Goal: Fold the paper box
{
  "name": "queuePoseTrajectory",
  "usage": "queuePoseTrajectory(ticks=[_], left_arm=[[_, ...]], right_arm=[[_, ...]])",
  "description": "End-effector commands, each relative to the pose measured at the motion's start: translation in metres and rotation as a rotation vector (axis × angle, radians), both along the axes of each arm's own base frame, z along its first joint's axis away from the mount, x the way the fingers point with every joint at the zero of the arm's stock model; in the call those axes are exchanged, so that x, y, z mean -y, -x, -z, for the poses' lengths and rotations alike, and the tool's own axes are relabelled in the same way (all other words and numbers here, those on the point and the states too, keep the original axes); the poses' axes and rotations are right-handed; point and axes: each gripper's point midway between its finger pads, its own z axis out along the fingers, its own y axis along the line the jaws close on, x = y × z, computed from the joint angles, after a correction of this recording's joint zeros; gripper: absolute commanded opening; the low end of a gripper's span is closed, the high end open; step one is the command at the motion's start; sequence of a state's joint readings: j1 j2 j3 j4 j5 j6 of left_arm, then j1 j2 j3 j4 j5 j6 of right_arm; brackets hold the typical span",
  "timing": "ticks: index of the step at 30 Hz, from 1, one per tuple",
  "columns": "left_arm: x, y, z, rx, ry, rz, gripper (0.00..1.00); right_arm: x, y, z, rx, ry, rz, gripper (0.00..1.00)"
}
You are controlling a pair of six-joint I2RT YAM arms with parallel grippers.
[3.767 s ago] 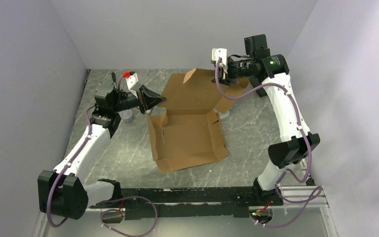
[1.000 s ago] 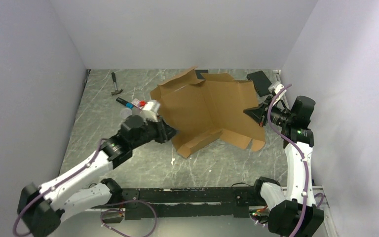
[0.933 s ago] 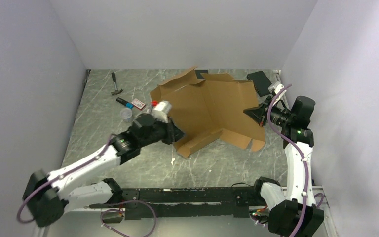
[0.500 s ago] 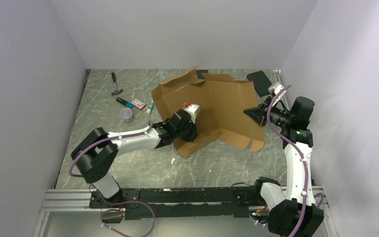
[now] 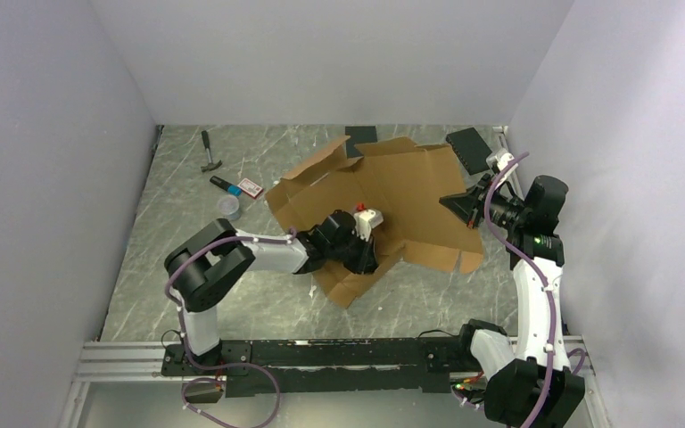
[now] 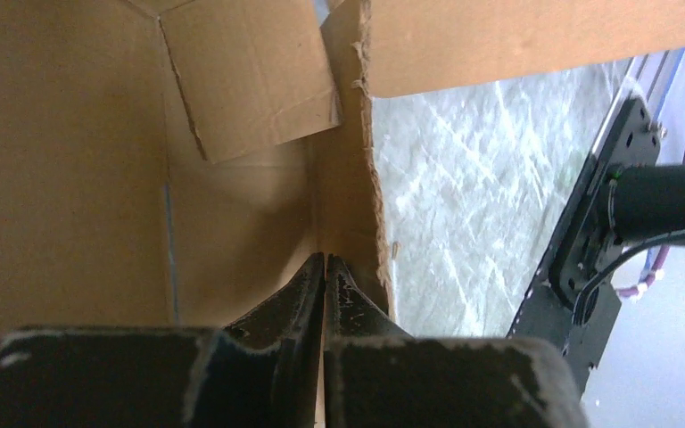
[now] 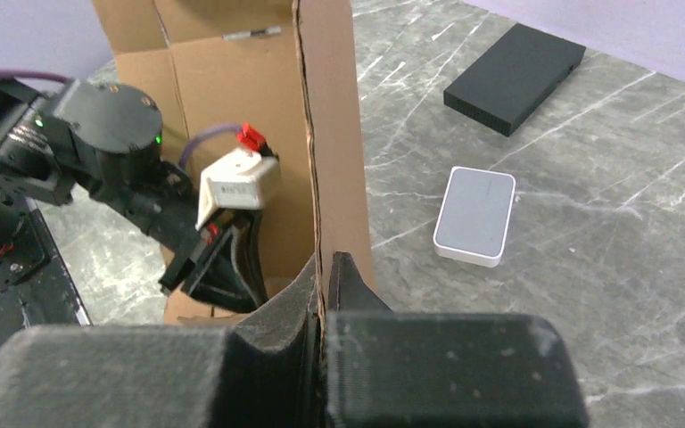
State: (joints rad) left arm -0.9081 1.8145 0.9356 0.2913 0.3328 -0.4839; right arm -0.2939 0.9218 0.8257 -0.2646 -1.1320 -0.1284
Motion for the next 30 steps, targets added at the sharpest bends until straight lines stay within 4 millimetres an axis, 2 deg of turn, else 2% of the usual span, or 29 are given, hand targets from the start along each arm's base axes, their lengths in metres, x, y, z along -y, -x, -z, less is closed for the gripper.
queuePoseTrajectory(ticks=[1, 7, 11, 15, 19, 24, 30], left_arm=[[0.014, 0.027, 0.011, -0.051, 0.032, 0.111, 0.1], [0.013, 0.024, 0.032, -0.068, -0.039, 0.093, 0.1], [0.007, 0.023, 0.047, -0.064, -0.099, 0.078, 0.09], [-0.004, 0.022, 0.066, -0.062, -0.171, 0.065, 0.09], [-0.012, 0.02, 0.076, -0.048, -0.21, 0.051, 0.09], [-0.019, 0.014, 0.071, -0.001, -0.233, 0.029, 0.09], [-0.012, 0.012, 0.032, 0.094, -0.158, 0.023, 0.12]], right_arm=[[-0.001, -0.003, -0.011, 0.046, -0.009, -0.008, 0.0], [-0.001, -0.001, -0.012, 0.064, 0.009, -0.021, 0.0], [0.016, -0.015, -0.009, 0.114, 0.144, 0.056, 0.0], [0.014, -0.017, -0.026, 0.134, 0.245, -0.012, 0.0], [0.007, -0.018, -0.042, 0.073, 0.18, -0.073, 0.0], [0.003, -0.028, -0.046, -0.048, 0.046, -0.059, 0.0], [0.005, -0.036, -0.034, -0.149, -0.036, 0.014, 0.0]])
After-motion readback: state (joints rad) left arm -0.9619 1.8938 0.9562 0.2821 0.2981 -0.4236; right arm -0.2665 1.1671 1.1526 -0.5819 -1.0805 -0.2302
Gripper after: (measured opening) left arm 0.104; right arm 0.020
